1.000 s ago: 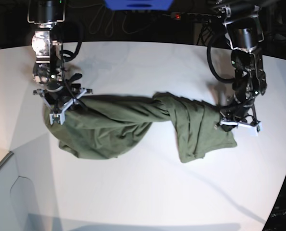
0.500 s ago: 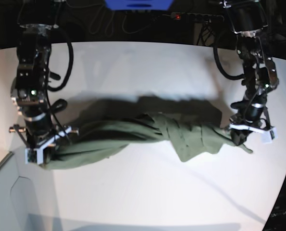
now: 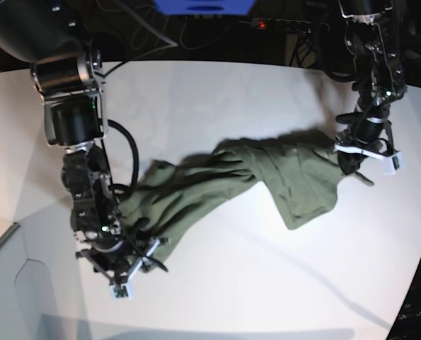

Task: Layout the t-shirt on the table in an organized manner, then fold the t-shirt properly
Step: 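Regrasp a shirt edge with the left gripper while the right holds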

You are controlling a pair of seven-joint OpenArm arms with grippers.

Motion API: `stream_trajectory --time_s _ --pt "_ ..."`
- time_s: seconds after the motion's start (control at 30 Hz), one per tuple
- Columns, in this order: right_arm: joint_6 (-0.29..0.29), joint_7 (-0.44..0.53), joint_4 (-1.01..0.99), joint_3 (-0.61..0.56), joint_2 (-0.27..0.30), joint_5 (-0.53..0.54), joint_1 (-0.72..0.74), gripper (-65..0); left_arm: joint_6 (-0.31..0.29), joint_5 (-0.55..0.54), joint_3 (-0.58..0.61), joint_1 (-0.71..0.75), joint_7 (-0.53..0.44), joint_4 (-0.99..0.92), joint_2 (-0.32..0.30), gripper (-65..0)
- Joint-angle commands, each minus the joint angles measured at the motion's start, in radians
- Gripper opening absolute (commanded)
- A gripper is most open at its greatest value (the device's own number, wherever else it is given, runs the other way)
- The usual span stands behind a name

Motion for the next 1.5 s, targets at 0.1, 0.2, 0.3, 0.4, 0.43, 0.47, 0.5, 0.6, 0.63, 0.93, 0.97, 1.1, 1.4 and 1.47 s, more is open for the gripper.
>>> stream_trajectory --time_s 0.1,0.2,0.3,0.4,0.43,0.47,0.5,0.6,0.63,0.93,0.97,1.1,1.4,1.47 --pt "-0.007 0.033 0.186 0.003 -0.002 0.000 -0.077 -21.9 -0.010 -0.009 -0.003 -0.010 -0.023 0.024 -0.010 -64.9" --pt "-0.007 0.029 0.351 0.024 0.000 0.000 -0.200 -21.7 -0.010 -0.009 -0.003 -0.013 -0.023 0.024 -0.007 -64.9" --pt "-0.007 0.029 0.447 0.024 -0.003 0.000 -0.312 -21.7 -0.010 -0.009 -0.003 -0.019 -0.023 0.024 -0.007 -64.9" --pt "-0.007 0.032 0.472 0.024 -0.005 0.000 -0.404 -21.7 -0.010 -0.009 -0.003 -0.019 -0.023 0.024 -0.008 -64.9" --pt "-0.007 0.033 0.470 0.020 -0.005 0.000 -0.428 -21.7 -0.010 -0.009 -0.003 -0.021 -0.023 0.024 -0.010 -64.9" --pt "-0.007 0.033 0.470 0.018 -0.006 0.003 -0.450 -21.7 -0.010 -0.009 -0.003 -0.021 -0.023 0.024 -0.010 -64.9" --pt "-0.007 0.035 0.469 0.018 -0.014 0.004 -0.467 -21.7 -0.010 -0.009 -0.003 -0.021 -0.023 0.024 -0.010 -64.9" --pt "-0.007 0.035 0.426 0.021 -0.046 0.003 -0.484 -21.7 -0.010 -0.009 -0.003 -0.022 -0.023 0.024 -0.010 -64.9" --pt "-0.007 0.035 0.406 0.020 -0.048 0.003 -0.484 -21.7 -0.010 -0.009 -0.003 -0.022 -0.023 0.024 -0.010 -64.9" --pt "-0.004 0.036 0.185 0.017 -0.069 0.003 -0.405 -21.7 -0.010 -0.009 -0.003 -0.022 -0.023 0.021 -0.008 -64.9" --pt "-0.004 0.036 0.163 0.017 -0.069 0.003 -0.396 -21.8 -0.010 -0.009 -0.003 -0.022 -0.023 0.021 -0.007 -64.9" --pt "-0.002 0.036 0.099 0.015 -0.089 0.003 -0.367 -25.2 -0.010 -0.009 -0.003 -0.022 -0.023 0.021 -0.007 -64.9" --pt "-0.001 0.033 0.173 0.024 -0.083 0.004 -0.373 -65.0 -0.012 -0.009 -0.003 -0.021 -0.023 0.024 -0.011 -64.9" --pt "-0.001 0.030 0.289 0.024 -0.057 0.004 -0.418 -65.0 -0.012 -0.011 -0.003 -0.021 -0.023 0.032 -0.011 -64.9"
